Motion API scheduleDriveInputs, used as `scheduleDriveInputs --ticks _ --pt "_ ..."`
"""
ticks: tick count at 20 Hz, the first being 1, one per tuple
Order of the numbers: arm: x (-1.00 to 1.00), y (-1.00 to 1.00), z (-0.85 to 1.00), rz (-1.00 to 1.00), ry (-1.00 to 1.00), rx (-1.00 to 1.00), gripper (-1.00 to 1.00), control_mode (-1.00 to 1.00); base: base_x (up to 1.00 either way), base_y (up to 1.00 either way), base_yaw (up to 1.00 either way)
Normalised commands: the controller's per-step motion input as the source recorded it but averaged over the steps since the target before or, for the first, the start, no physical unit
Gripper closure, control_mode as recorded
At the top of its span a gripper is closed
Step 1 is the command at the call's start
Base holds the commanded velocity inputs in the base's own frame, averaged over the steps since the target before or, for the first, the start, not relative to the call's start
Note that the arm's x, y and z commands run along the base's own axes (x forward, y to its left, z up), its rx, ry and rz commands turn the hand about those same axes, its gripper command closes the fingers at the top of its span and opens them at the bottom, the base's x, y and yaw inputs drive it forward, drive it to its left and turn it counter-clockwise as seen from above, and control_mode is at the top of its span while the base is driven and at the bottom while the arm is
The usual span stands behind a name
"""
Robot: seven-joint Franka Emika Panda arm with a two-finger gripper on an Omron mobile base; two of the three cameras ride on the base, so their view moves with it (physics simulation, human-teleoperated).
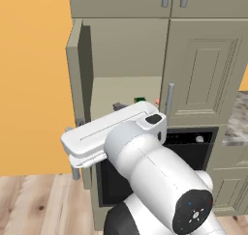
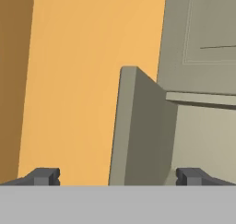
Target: Pick up the bar soap and sponge from the sink, and place them back in the cabinet, and close the cabinet doors.
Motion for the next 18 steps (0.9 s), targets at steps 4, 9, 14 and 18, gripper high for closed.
scheduleDriveInputs --ticks 4,9,14,18 --pt "0.15 0.13 -0.10 -0.04 -0.05 0.00 -1.00 -1.00 0.00 0.00 0.00" --pt "0.16 0.09 -0.09 -0.04 -0.05 0.00 -1.00 -1.00 0.00 0.00 0.00" --pt "0.20 0.12 -0.01 -0.05 -0.04 0.00 -1.00 -1.00 0.00 0.00 0.00" --pt "0.19 0.12 0.00 -0.04 -0.01 0.00 -1.00 -1.00 0.00 0.00 0.00"
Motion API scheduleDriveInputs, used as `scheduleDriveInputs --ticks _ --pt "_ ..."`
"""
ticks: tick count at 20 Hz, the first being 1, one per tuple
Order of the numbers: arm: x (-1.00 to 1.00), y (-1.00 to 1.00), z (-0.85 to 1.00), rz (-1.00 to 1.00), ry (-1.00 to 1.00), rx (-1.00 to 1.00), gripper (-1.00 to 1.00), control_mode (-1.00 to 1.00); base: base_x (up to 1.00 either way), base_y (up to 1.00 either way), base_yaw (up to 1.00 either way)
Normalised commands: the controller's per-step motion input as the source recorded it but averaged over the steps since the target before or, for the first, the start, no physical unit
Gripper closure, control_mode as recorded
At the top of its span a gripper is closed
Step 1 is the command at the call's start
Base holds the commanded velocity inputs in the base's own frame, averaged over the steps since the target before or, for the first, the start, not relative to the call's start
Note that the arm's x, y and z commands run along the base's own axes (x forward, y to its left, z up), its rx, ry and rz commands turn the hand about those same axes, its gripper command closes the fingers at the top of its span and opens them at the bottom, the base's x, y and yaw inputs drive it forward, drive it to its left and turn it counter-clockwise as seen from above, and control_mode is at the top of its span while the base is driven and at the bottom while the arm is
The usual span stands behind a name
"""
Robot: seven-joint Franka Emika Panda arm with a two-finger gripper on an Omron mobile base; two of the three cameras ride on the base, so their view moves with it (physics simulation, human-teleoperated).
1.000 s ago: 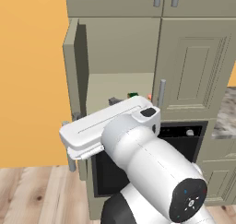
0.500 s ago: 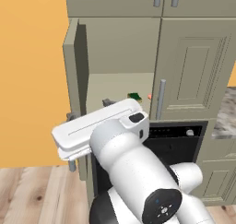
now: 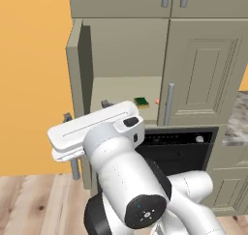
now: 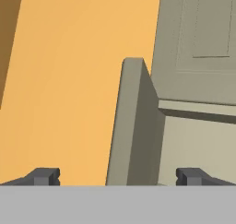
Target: Pick up the bar soap and sponge from the sink, and place them back in the cabinet, and close the cabinet doors.
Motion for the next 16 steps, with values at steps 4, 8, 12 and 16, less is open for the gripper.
scheduleDriveInputs --ticks 4,8,12,16 --pt "0.16 0.07 0.00 -0.04 -0.01 0.00 -1.00 -1.00 0.00 0.00 0.00" --pt "0.14 0.07 0.00 -0.03 -0.01 0.00 -1.00 -1.00 0.00 0.00 0.00" --pt "0.12 0.09 0.00 -0.04 -0.01 0.00 -1.00 -1.00 0.00 0.00 0.00" --pt "0.10 0.12 -0.01 -0.04 -0.01 0.00 -1.00 -1.00 0.00 0.00 0.00"
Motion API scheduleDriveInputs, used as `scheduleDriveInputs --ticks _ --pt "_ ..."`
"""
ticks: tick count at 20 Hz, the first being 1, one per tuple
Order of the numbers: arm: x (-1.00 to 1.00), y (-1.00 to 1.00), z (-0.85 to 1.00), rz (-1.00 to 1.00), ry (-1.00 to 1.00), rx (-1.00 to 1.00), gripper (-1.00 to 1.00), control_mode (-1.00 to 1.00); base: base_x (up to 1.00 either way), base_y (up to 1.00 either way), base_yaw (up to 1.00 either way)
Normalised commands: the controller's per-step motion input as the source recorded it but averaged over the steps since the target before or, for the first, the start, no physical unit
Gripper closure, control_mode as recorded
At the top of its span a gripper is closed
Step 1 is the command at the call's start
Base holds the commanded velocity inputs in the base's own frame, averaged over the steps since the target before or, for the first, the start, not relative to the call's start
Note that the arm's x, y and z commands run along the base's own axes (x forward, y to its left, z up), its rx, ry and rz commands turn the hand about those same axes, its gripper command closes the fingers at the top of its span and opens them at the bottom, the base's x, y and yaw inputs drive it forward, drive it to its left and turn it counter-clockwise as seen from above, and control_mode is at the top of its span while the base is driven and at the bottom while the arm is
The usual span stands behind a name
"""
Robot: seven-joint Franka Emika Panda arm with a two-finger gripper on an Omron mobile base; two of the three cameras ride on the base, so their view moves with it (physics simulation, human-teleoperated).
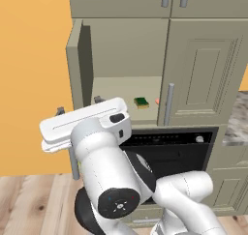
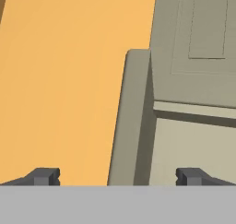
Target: Pick up the bar soap and sponge from the sink, and place them back in the cabinet, and close the cabinet doors.
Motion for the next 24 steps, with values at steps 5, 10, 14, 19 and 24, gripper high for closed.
scheduleDriveInputs --ticks 5,10,14,19,24 --pt "0.08 0.16 0.00 -0.05 -0.01 0.00 -1.00 -1.00 0.00 0.00 0.00" --pt "0.09 0.15 0.00 -0.05 -0.01 0.00 -1.00 -1.00 0.00 0.00 0.00" --pt "0.16 0.11 0.00 -0.05 -0.02 0.00 -1.00 -1.00 0.00 0.00 0.00" --pt "0.20 0.08 0.00 -0.05 -0.03 0.00 -1.00 -1.00 0.00 0.00 0.00" --pt "0.27 0.04 0.00 -0.04 -0.02 0.00 -1.00 -1.00 0.00 0.00 0.00"
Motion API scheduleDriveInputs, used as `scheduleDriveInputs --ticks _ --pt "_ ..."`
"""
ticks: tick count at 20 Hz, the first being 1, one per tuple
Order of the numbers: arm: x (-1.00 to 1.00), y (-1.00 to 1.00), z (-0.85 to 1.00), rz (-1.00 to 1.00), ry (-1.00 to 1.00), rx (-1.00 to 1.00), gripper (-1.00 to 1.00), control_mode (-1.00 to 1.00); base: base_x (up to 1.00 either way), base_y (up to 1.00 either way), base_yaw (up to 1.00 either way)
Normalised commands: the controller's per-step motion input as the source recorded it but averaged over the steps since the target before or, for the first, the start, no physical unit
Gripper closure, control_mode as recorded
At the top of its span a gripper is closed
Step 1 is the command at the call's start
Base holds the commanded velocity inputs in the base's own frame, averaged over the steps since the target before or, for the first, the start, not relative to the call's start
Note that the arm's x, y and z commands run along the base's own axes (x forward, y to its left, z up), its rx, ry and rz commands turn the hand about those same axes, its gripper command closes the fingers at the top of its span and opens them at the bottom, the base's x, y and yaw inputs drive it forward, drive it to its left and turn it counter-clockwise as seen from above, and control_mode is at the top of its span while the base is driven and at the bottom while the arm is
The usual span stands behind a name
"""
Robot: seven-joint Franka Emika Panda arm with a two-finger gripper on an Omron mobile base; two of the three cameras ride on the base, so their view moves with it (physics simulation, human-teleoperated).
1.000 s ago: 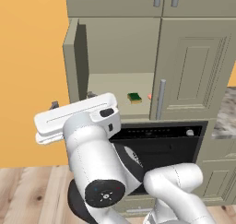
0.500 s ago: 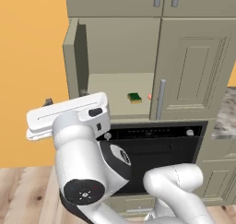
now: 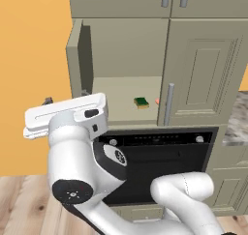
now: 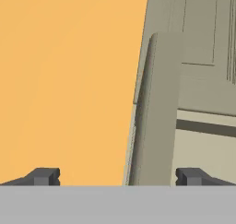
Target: Pick up the bar soap and sponge from the sink, and place them back in the cabinet, and close the cabinet doors.
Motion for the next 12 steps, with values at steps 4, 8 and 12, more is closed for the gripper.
scheduleDriveInputs --ticks 4,8,12 --pt "0.31 0.01 -0.02 -0.02 -0.02 0.00 -1.00 -1.00 0.00 0.00 0.00" --pt "0.30 0.00 -0.04 0.00 -0.02 0.00 -1.00 -1.00 0.00 0.00 0.00" --pt "0.33 0.00 -0.06 0.00 -0.01 0.00 -1.00 -1.00 0.00 0.00 0.00"
